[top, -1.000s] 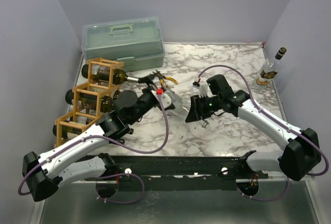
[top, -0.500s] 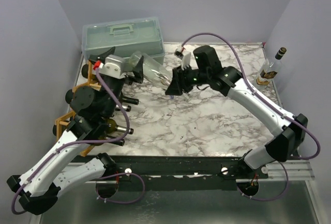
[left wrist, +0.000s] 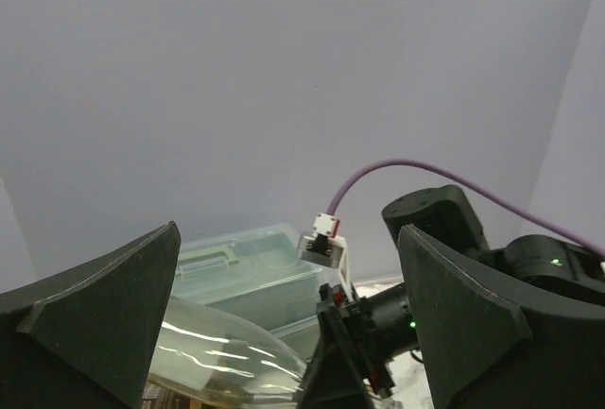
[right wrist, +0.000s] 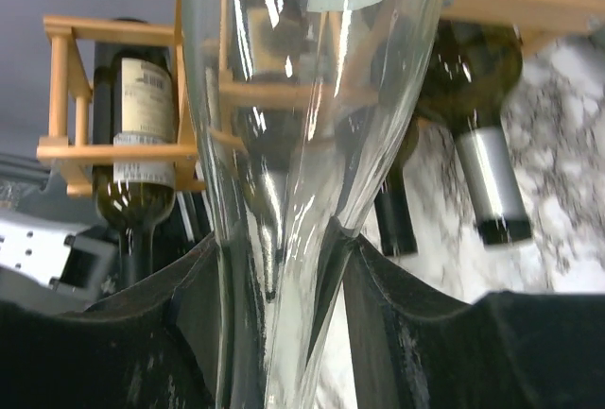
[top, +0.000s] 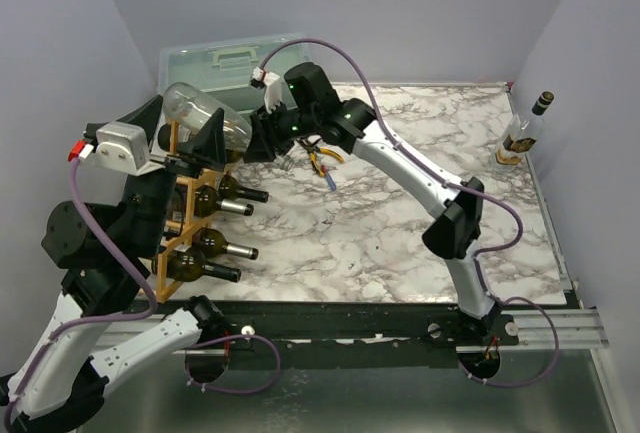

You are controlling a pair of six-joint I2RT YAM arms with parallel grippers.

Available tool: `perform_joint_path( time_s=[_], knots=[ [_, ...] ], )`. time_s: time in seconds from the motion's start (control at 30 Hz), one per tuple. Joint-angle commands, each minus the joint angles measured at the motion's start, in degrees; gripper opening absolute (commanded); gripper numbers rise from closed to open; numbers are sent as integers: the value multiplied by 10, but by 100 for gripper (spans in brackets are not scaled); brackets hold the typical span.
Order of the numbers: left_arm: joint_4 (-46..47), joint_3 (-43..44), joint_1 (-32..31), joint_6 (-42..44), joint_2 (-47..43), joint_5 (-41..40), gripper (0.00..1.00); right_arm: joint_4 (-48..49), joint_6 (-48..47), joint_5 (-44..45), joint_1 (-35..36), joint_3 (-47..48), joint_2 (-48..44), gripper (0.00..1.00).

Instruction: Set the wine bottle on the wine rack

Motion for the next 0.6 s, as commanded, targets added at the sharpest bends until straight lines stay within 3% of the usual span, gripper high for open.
perform_joint_path(
  time_s=[0.0,0.27,0.57],
  knots=[
    [-45,15,3,-14,-17,-24,99,79,-1,-62,12,151,62,1],
    [-67,12,3,-18,-32,-33,99,165,23,-143,16,174,130,0],
    [-69,-2,3,-20,-36,-41,99,215,27,-172,27,207,190,0]
  ],
)
